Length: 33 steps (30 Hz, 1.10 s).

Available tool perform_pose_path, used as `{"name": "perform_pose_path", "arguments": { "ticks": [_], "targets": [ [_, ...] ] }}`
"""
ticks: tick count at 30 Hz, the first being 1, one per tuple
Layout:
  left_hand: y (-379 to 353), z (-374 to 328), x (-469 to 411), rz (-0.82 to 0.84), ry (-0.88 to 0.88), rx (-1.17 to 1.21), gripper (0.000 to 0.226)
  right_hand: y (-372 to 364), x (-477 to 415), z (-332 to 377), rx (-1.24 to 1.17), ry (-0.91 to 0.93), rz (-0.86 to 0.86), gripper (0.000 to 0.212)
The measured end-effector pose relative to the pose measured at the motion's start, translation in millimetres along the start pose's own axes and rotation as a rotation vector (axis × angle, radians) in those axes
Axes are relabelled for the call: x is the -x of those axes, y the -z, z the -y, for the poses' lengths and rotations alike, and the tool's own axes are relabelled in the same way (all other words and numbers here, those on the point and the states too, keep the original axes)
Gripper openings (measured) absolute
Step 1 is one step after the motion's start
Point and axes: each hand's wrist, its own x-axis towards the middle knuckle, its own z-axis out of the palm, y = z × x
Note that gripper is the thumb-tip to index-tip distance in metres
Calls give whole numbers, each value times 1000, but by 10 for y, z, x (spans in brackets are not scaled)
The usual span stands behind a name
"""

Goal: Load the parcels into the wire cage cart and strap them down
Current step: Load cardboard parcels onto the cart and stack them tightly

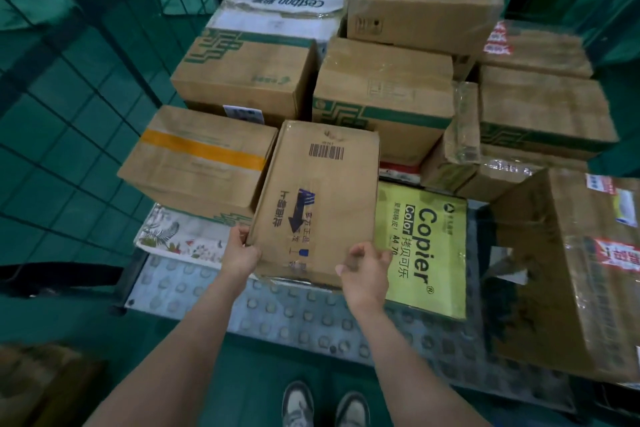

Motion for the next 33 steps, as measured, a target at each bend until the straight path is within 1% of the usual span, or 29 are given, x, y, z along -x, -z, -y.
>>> {"name": "perform_pose_path", "arguments": {
  "ticks": [3,6,10,12,15,17,20,23,30,33],
  "targets": [
    [35,146,-32,-53,-16,-21,38,-147,80,-106,0,15,48,31],
    [21,158,-35,-64,-34,-21,41,-182,55,-80,-15,48,38,35],
    [71,154,-94,-130,-65,-56,40,-222,102,-13,-13,116,21,30],
    [95,147,-149,-142,-58,-103,40,-242,84,-25,-24,117,34,29],
    [66,161,-157,-162,-68,-239,38,-229,77,-66,-3,97,67,32],
    [27,173,-160,-186,-55,-282,43,-217,68,-72,14,106,77,34],
    [-5,202,-179,-212,-21,-250,48,-199,79,-65,47,124,91,35],
    [-1,224,-208,-226,-20,-225,44,-212,73,-61,64,137,97,37],
    [-40,176,-118,-243,19,-268,50,-246,94,-51,85,211,154,38],
    [29,188,-134,-220,26,-282,52,-236,96,-43,114,225,184,41]
  ]
}}
